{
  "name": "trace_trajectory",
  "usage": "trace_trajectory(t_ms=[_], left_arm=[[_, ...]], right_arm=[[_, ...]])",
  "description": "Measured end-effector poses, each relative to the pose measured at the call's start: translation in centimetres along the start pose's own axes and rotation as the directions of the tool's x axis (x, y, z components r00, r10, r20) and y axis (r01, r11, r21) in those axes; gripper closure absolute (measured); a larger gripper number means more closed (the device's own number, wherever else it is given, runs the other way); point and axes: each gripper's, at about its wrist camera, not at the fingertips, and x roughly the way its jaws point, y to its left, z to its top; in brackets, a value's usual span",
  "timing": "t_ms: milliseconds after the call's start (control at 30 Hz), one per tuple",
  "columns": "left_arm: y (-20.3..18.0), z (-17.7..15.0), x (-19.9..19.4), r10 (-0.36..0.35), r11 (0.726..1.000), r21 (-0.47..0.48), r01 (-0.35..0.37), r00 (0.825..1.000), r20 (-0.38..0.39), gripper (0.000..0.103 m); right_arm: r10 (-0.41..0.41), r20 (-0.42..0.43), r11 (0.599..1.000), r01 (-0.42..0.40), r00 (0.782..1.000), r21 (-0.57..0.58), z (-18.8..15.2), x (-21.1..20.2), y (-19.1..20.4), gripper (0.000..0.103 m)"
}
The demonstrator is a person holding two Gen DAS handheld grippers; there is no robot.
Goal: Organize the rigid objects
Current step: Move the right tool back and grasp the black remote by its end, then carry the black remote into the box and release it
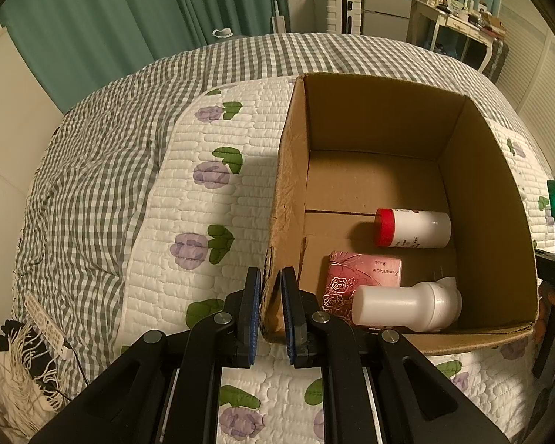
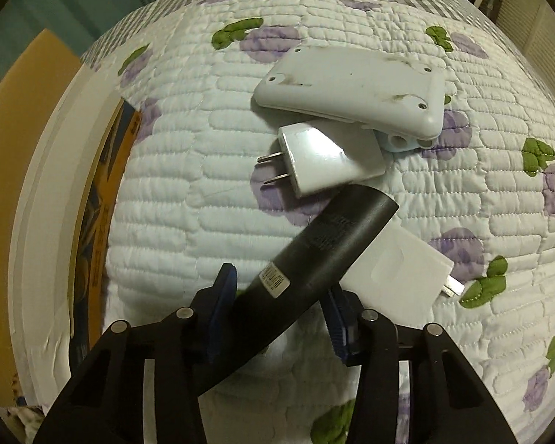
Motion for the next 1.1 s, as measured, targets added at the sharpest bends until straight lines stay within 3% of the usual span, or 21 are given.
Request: trace_trajectory(t_ms=[433,767,933,1100], left_arm=[[0.0,0.1,0.1,-0.002,1.000,-0.004,0.002,1.000,0.000,0.092],[0.0,0.1,0.1,-0.008,1.000,-0.007,0.008,1.000,0.001,0.092],[0.1,-0.1,0.0,-0.013,1.000,-0.009,0.013,1.000,0.003,0.092],[0.1,-0.1,-0.1,-0.014,1.000,-0.010,0.014,1.000,0.003,0.092]], right_arm=[[-0.009,0.104,1.000,0.010,0.995,-0.007,-0.9,-3.5,-0.9,0.076],[-0.023,0.176,0.999,0.032,0.984,-0.044,-1.6,-6.9,-1.6,0.083],[-0.001,0.251,0.996,0.024,0.968,-0.088,-0.4,-10.0,-0.3,0.083],[0.047,0.338,0.981,0.020,0.940,-0.192,1.0,-14.9,3.7,0.083]])
